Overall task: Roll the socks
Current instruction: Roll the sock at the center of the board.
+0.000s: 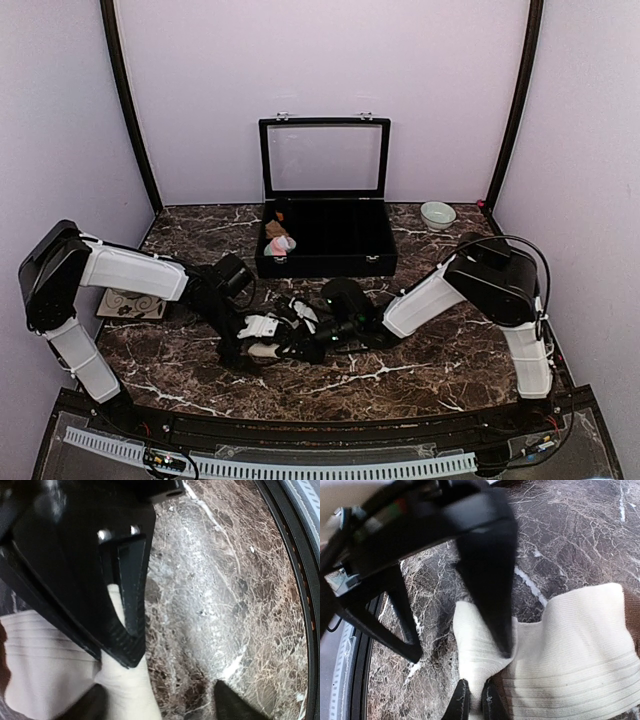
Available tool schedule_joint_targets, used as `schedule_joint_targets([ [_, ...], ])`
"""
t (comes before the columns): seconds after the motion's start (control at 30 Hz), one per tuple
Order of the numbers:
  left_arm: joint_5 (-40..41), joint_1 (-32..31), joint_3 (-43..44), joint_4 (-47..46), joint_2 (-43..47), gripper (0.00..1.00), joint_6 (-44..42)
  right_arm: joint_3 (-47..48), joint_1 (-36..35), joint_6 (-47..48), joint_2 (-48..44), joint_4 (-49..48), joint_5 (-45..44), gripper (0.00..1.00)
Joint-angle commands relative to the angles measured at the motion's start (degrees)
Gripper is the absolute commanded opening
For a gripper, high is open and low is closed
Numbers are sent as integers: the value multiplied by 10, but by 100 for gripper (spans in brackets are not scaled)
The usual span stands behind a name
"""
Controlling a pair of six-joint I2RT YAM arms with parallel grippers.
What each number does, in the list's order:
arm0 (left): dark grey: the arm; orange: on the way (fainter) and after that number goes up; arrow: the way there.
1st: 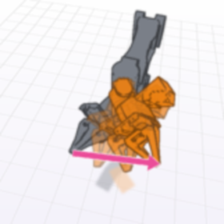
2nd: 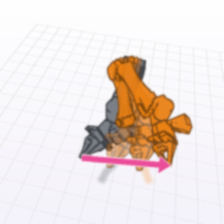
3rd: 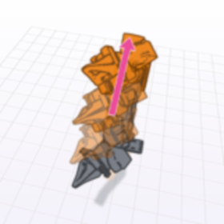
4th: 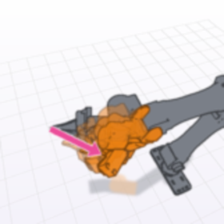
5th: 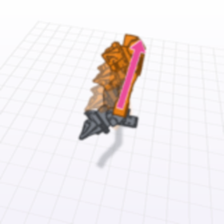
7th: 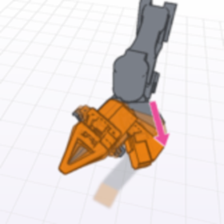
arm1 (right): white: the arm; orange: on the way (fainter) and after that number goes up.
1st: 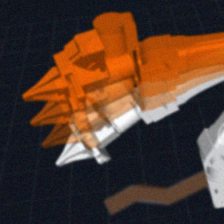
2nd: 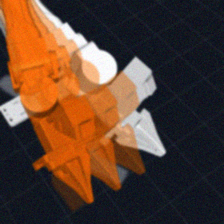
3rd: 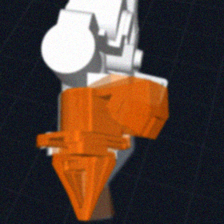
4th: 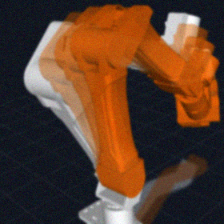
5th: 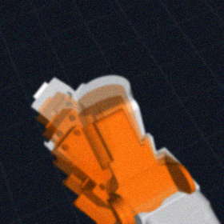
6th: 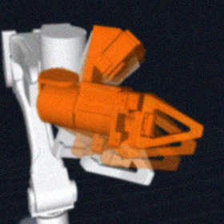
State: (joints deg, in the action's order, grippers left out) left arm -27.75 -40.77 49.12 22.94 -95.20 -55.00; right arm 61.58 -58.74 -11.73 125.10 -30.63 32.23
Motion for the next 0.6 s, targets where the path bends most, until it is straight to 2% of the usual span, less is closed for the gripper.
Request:
schedule_joint_targets([
  [0.0,33,-4,-23,55,-27,96,0,-50,12,-11,76,204,-46,0],
  [0.07,47,-4,-29,38,-27,94,3,-51,12,-11,74,200,-43,0],
  [0.23,57,-4,-14,31,-42,65,11,-60,12,-7,65,190,-39,0],
  [0.43,80,-4,-16,15,-46,61,41,-73,12,-2,53,176,-34,0],
  [0.47,84,-4,-19,11,-42,86,47,-72,12,-2,53,176,-32,0],
  [0.5,88,-4,-21,10,-39,97,50,-72,12,-2,54,174,-30,0],
  [0.57,93,-4,-21,19,-38,98,45,-74,12,-4,51,167,-25,0],
])
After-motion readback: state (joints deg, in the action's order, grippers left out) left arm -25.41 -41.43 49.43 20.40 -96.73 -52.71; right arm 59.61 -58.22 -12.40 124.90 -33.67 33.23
